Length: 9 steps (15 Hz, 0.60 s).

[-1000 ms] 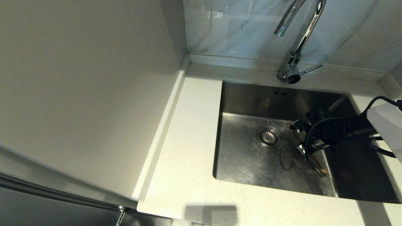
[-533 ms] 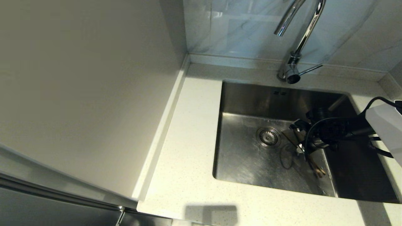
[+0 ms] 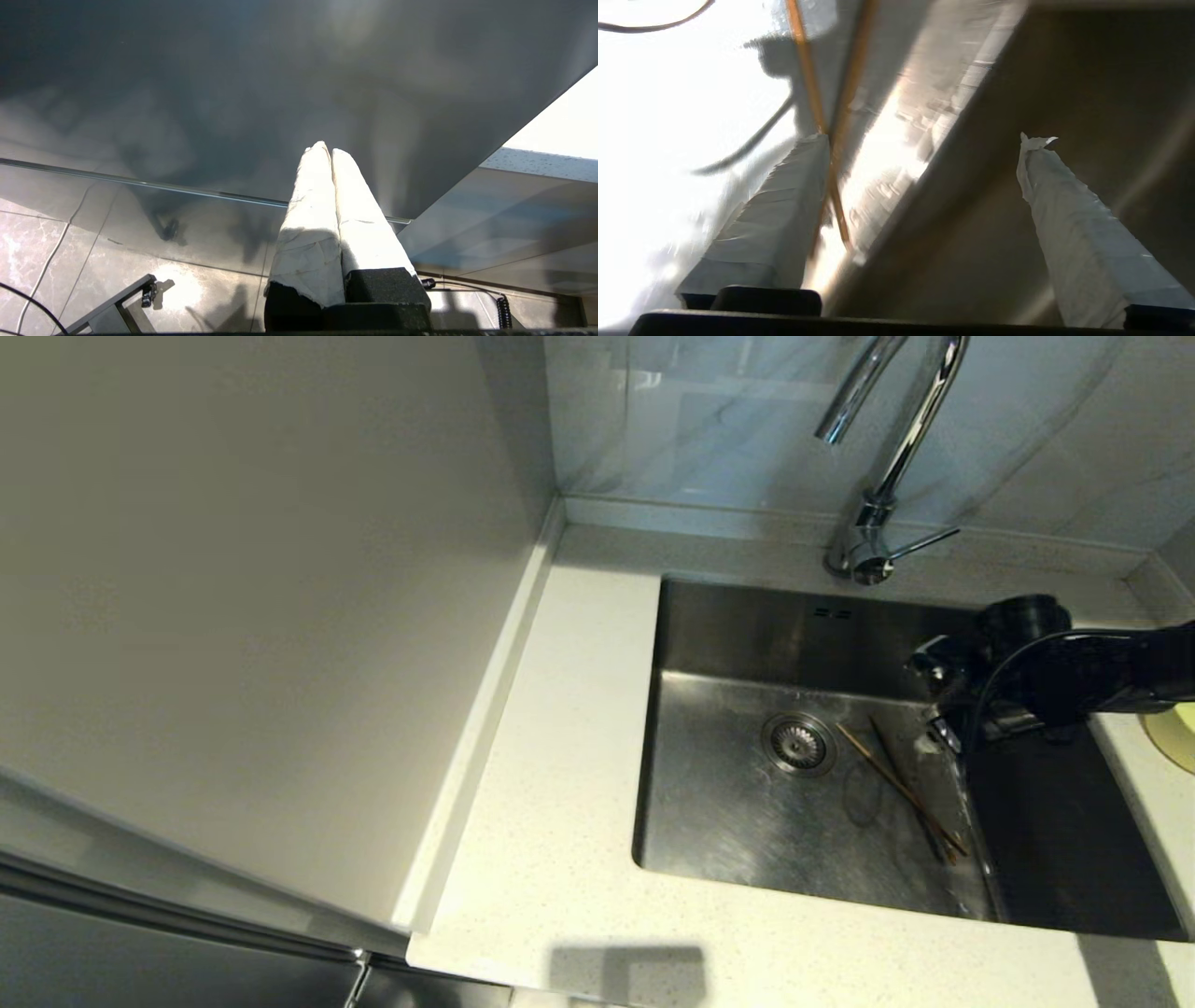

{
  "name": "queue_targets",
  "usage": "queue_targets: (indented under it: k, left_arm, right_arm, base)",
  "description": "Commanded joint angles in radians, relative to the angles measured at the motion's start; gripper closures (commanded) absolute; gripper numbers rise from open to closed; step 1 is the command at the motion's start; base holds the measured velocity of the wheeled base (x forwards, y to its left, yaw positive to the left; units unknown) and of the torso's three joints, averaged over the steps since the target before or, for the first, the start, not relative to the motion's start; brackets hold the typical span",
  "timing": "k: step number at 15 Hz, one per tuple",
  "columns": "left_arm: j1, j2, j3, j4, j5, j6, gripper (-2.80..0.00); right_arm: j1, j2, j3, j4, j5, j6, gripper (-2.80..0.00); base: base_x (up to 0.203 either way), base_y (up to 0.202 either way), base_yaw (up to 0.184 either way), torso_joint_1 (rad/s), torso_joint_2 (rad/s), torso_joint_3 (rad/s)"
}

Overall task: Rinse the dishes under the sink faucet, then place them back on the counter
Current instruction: Put the chopsticks into the sink

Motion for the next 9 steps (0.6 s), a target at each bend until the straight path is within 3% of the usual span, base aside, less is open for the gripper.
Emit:
queue_targets:
  k: [1, 6, 7, 9]
  left_arm:
    - [0.000, -0.003, 0.000, 0.000, 0.001, 0.000, 0.00]
    - [0.000, -0.003, 0.000, 0.000, 0.001, 0.000, 0.00]
    - [0.000, -0.003, 0.000, 0.000, 0.001, 0.000, 0.00]
    - [0.000, -0.003, 0.000, 0.000, 0.001, 0.000, 0.00]
  right_arm:
    - [-0.012, -0.222, 0.030, 0.072, 0.016, -0.004, -2.80]
    - [-0.020, -0.530, 0.072, 0.276, 0.067, 0.000, -2.80]
    - [-0.025, -0.575, 0.085, 0.287, 0.070, 0.000, 0.00]
    - [-0.047, -0.632, 0.097, 0.296, 0.076, 0.001, 0.00]
  base:
    - [0.000, 0.000, 0.000, 0.000, 0.00, 0.000]
    - [0.000, 0.000, 0.000, 0.000, 0.00, 0.000]
    - [0.000, 0.000, 0.000, 0.000, 0.00, 0.000]
    - [0.000, 0.000, 0.000, 0.000, 0.00, 0.000]
